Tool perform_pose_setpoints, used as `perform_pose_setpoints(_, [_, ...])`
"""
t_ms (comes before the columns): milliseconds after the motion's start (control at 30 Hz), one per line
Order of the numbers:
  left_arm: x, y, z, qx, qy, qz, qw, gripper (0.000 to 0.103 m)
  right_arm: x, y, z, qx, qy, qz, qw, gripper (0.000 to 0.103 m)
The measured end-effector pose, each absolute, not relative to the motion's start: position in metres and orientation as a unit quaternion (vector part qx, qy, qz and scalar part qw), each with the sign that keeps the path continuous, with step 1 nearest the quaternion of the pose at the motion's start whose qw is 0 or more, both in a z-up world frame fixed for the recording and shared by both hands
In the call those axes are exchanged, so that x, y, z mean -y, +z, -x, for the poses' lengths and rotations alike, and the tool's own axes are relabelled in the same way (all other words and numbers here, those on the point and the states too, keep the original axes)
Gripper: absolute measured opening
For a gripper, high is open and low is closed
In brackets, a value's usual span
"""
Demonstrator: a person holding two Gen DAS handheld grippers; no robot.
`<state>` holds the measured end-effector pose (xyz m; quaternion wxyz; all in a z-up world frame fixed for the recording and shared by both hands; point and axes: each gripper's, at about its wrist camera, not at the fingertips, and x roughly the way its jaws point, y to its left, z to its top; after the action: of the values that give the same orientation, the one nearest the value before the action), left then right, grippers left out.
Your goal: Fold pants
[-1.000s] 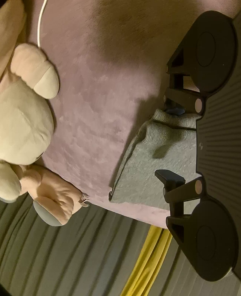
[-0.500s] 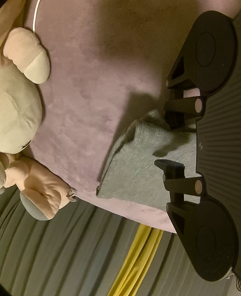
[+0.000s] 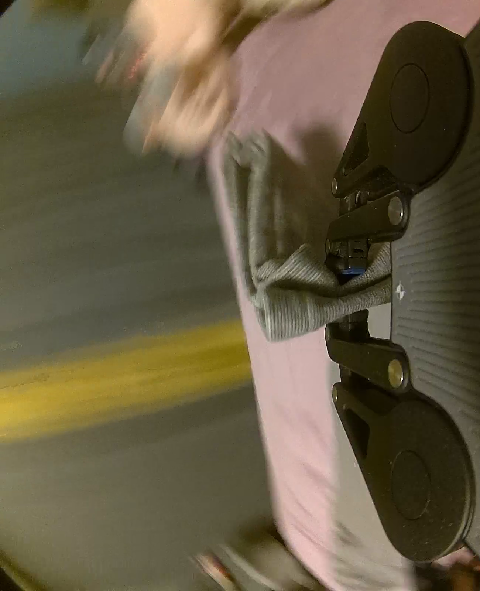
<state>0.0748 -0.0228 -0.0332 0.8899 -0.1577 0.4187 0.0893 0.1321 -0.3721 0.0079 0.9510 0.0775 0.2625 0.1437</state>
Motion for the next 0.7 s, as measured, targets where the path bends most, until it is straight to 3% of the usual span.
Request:
perform_pose_setpoints(67, [0.022, -0.033, -0.075, -0.418, 0.088, 0.159, 0.89, 0.087, 0.335, -0.008, -0.126, -0.282, 0.202, -0.052, 0.937, 0.016])
perform_pose_setpoints(133, [0.022, -0.033, -0.074, -0.417, 0.087, 0.162, 0.89, 0.087, 0.304, -0.037, -0.123, -0.329, 0.229, -0.028, 0.916, 0.028])
perform_pose_setpoints(167, [0.021, -0.033, -0.074, -0.416, 0.087, 0.164, 0.89, 0.087, 0.294, -0.05, -0.124, -0.363, 0.236, -0.022, 0.901, 0.045])
perform_pose_setpoints(200, [0.021, -0.033, -0.073, -0.416, 0.086, 0.166, 0.89, 0.087, 0.289, -0.06, -0.125, -0.393, 0.239, -0.027, 0.888, 0.051])
perform_pose_setpoints(267, [0.02, -0.033, -0.074, -0.414, 0.086, 0.17, 0.89, 0.087, 0.295, -0.067, -0.123, -0.409, 0.244, -0.066, 0.877, 0.054])
perform_pose_setpoints(333, [0.021, -0.033, -0.075, -0.415, 0.083, 0.171, 0.89, 0.086, 0.315, -0.059, -0.119, -0.4, 0.255, -0.12, 0.872, 0.063])
perform_pose_setpoints(400, [0.024, -0.031, -0.077, -0.417, 0.075, 0.166, 0.891, 0.086, 0.347, -0.055, -0.122, -0.396, 0.25, -0.206, 0.859, 0.081])
perform_pose_setpoints(500, [0.033, -0.023, -0.074, -0.407, 0.032, 0.161, 0.899, 0.084, 0.388, -0.067, -0.134, -0.43, 0.188, -0.275, 0.839, 0.081])
perform_pose_setpoints(533, [0.037, -0.021, -0.073, -0.406, 0.014, 0.161, 0.9, 0.084, 0.394, -0.073, -0.136, -0.455, 0.165, -0.26, 0.835, 0.077])
perform_pose_setpoints(567, [0.041, -0.018, -0.073, -0.407, -0.003, 0.162, 0.899, 0.084, 0.397, -0.077, -0.135, -0.469, 0.157, -0.235, 0.837, 0.066])
perform_pose_setpoints(600, [0.045, -0.015, -0.075, -0.411, -0.021, 0.166, 0.896, 0.083, 0.398, -0.076, -0.132, -0.463, 0.162, -0.218, 0.844, 0.064])
perform_pose_setpoints(633, [0.05, -0.013, -0.076, -0.413, -0.037, 0.172, 0.894, 0.083, 0.398, -0.072, -0.128, -0.459, 0.164, -0.21, 0.848, 0.065])
perform_pose_setpoints(700, [0.059, -0.009, -0.081, -0.417, -0.074, 0.191, 0.886, 0.083, 0.398, -0.067, -0.126, -0.458, 0.162, -0.22, 0.846, 0.078])
